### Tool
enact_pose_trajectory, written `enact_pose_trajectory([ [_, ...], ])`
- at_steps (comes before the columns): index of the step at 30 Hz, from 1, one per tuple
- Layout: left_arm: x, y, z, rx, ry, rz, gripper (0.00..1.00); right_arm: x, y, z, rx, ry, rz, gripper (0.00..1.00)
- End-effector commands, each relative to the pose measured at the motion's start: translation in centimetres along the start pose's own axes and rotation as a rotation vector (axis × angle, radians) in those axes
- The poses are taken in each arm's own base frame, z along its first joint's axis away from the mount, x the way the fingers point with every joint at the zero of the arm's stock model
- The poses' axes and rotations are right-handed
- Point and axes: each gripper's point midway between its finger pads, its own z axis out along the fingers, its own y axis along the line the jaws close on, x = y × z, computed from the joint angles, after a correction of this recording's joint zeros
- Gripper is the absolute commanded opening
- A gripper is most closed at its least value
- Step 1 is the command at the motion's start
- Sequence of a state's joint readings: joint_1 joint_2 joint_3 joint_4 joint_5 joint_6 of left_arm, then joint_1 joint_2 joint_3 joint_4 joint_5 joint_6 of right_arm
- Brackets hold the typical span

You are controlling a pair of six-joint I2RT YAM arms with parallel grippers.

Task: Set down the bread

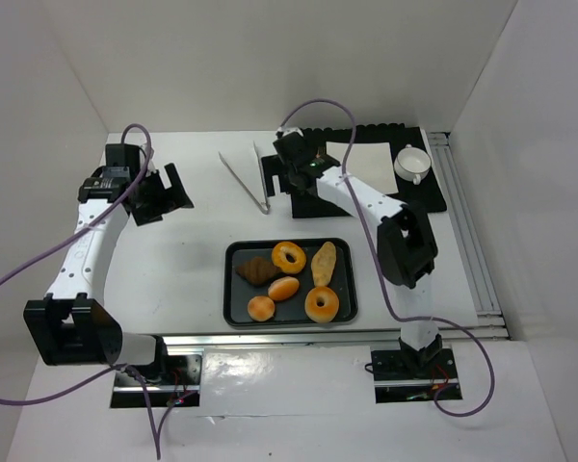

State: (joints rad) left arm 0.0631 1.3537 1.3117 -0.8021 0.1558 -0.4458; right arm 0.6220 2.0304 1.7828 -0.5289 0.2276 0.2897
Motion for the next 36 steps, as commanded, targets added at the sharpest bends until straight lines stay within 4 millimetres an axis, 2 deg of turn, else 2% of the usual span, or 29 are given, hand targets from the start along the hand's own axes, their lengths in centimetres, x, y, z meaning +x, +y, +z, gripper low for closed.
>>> enact_pose_trajectory([
  [1, -1.3, 0.3, -0.4, -0.029, -0.027, 0.014, 1.00, -2.1, 0.3, 1.8, -0.049, -0.045, -0.103, 1.00],
  [2, -1.3, 0.3, -0.4, -0.029, -0.027, 0.014, 1.00, -2.4, 0.5, 2.2, -0.076, -0.050, -0.109, 1.00],
  [3, -1.2, 0.2, -0.4, -0.021, -0.024, 0.014, 1.00, -1.5, 0.8, 3.4, -0.095, -0.031, -0.125, 1.00],
  [4, -1.2, 0.1, -0.4, -0.020, -0.024, 0.005, 1.00, -2.2, 0.9, 3.9, -0.121, -0.048, -0.150, 1.00],
  [5, -1.1, 0.1, 0.1, -0.012, -0.012, 0.004, 1.00, -2.3, 2.0, 4.0, -0.183, -0.052, -0.170, 1.00],
  [6, -1.0, 0.2, 0.4, -0.015, -0.004, 0.002, 1.00, -1.8, 2.4, 4.5, -0.212, -0.051, -0.195, 1.00],
  [8, -0.9, 0.2, 0.6, -0.018, 0.005, 0.000, 1.00, -2.3, 3.4, 5.0, -0.268, -0.092, -0.246, 1.00],
  [9, -1.2, 0.1, 0.5, -0.015, -0.004, 0.002, 1.00, -1.5, 4.3, 5.6, -0.293, -0.084, -0.269, 1.00],
  [11, -1.3, 0.1, 0.8, -0.015, -0.004, 0.002, 1.00, -1.4, 5.4, 6.3, -0.327, -0.086, -0.299, 1.00],
  [12, -1.3, 0.4, 1.1, -0.029, 0.002, 0.000, 1.00, 0.1, 5.9, 7.6, -0.329, -0.052, -0.307, 1.00],
  [13, -1.3, 0.4, 1.1, -0.029, 0.002, 0.000, 1.00, -0.7, 6.6, 7.8, -0.330, -0.074, -0.311, 1.00],
  [14, -1.2, 0.5, 1.4, -0.032, 0.011, -0.002, 1.00, -0.5, 6.7, 8.3, -0.330, -0.069, -0.311, 1.00],
  [15, -1.3, 0.8, 1.4, -0.037, 0.008, -0.009, 1.00, 0.7, 7.1, 9.3, -0.323, -0.049, -0.320, 1.00],
  [16, -1.3, 0.8, 1.4, -0.037, 0.008, -0.009, 1.00, 0.2, 7.4, 9.6, -0.325, -0.061, -0.320, 1.00],
  [18, -1.3, 0.8, 1.4, -0.037, 0.008, -0.009, 1.00, 0.2, 6.9, 10.6, -0.290, -0.064, -0.318, 1.00],
  [19, -1.4, 0.8, 1.7, -0.037, 0.008, 0.000, 1.00, 1.2, 7.3, 11.6, -0.284, -0.047, -0.315, 1.00],
  [20, -1.4, 0.8, 1.7, -0.037, 0.008, 0.000, 1.00, 0.6, 7.4, 11.9, -0.273, -0.064, -0.313, 1.00],
  [24, -1.4, 0.8, 1.7, -0.037, 0.008, 0.000, 1.00, 1.1, 7.2, 14.0, -0.217, -0.065, -0.318, 1.00],
  [25, -1.4, 0.8, 1.7, -0.037, 0.008, 0.000, 1.00, 1.9, 7.0, 15.0, -0.206, -0.051, -0.311, 1.00],
  [27, -1.7, 0.8, 1.7, -0.033, -0.001, 0.002, 1.00, 1.2, 7.4, 15.4, -0.210, -0.071, -0.298, 1.00],
  [28, -1.8, 1.1, 1.7, -0.038, -0.004, -0.005, 1.00, 1.8, 7.7, 16.3, -0.194, -0.075, -0.303, 1.00],
  [29, -1.7, 0.9, 1.7, -0.030, -0.001, -0.005, 1.00, 0.8, 8.1, 16.3, -0.199, -0.099, -0.289, 1.00],
  [31, -1.4, 1.1, 1.9, -0.033, 0.009, -0.007, 1.00, 0.1, 8.3, 17.4, -0.186, -0.131, -0.272, 1.00],
  [32, -1.4, 1.1, 1.9, -0.033, 0.009, -0.007, 1.00, 1.0, 8.2, 18.0, -0.183, -0.115, -0.275, 1.00],
  [33, -1.4, 1.1, 1.9, -0.033, 0.009, -0.007, 1.00, -0.2, 8.5, 18.1, -0.179, -0.153, -0.253, 1.00],
  [34, -1.4, 1.1, 1.9, -0.033, 0.009, -0.007, 1.00, 0.4, 8.4, 18.7, -0.177, -0.144, -0.255, 1.00],
  [36, -1.1, 1.2, 2.0, -0.036, 0.018, -0.009, 1.00, -0.3, 8.3, 18.9, -0.160, -0.176, -0.238, 1.00],
])
